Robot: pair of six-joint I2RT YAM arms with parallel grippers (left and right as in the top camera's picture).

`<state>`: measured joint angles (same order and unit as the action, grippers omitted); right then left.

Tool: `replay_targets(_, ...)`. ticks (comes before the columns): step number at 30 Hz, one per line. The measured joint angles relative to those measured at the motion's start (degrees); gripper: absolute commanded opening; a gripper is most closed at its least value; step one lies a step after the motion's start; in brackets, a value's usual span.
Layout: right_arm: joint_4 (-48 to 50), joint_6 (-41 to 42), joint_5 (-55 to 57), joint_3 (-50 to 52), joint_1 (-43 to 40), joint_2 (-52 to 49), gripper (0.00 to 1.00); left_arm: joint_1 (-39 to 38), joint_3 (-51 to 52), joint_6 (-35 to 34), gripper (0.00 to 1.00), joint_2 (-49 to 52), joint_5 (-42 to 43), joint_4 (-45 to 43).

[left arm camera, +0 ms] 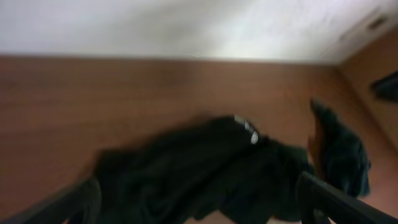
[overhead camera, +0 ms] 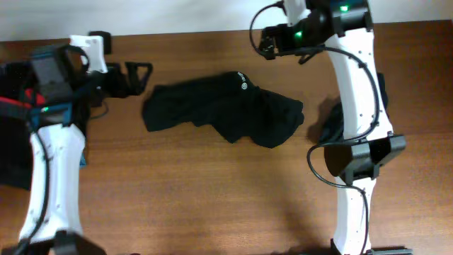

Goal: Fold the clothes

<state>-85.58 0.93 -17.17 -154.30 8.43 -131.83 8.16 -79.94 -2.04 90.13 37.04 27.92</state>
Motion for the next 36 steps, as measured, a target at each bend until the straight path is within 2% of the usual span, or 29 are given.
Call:
replay_targets(6,1.42,-1.68,-0.07,5.90,-0.20,0.04,0.99,-6.45,0.00,2.54,0.99,7.85,-6.27,0.81)
replay_targets(8,2.56,-2.49,0.20,9.25,-0.09,0.04,0.96,-8.26,0.00,3.32,0.99,9.77,-9.57,0.26)
replay_targets(10,4.72,-2.95,0.57,13.60,-0.09,0.04,0.92,-10.45,0.00,4.55,0.99,12.31,-13.90,-1.57)
replay_targets(15,9.79,-3.19,0.76,21.44,-0.09,0.00,0.90,-12.52,0.00,6.62,0.99,15.74,-19.30,-6.23)
replay_targets(23,15.39,-3.34,0.79,28.02,-0.09,0.00,0.89,-13.31,0.00,8.96,0.99,20.52,-21.20,-10.27)
replay_targets(30,26.84,-3.58,0.81,33.70,1.27,0.00,0.89,-13.29,0.00,9.77,0.99,25.46,-21.49,-14.62)
replay_targets(34,32.30,-3.78,0.79,36.17,3.54,0.00,0.89,-13.29,0.00,9.86,0.90,26.88,-21.51,-15.87)
replay_targets(35,33.05,-3.74,0.79,36.41,4.04,0.00,0.89,-13.31,0.00,9.90,0.83,26.91,-21.51,-15.96)
replay_targets(36,33.44,-3.74,0.79,36.46,4.35,0.00,0.89,-13.31,0.00,10.51,0.82,26.93,-21.51,-16.20)
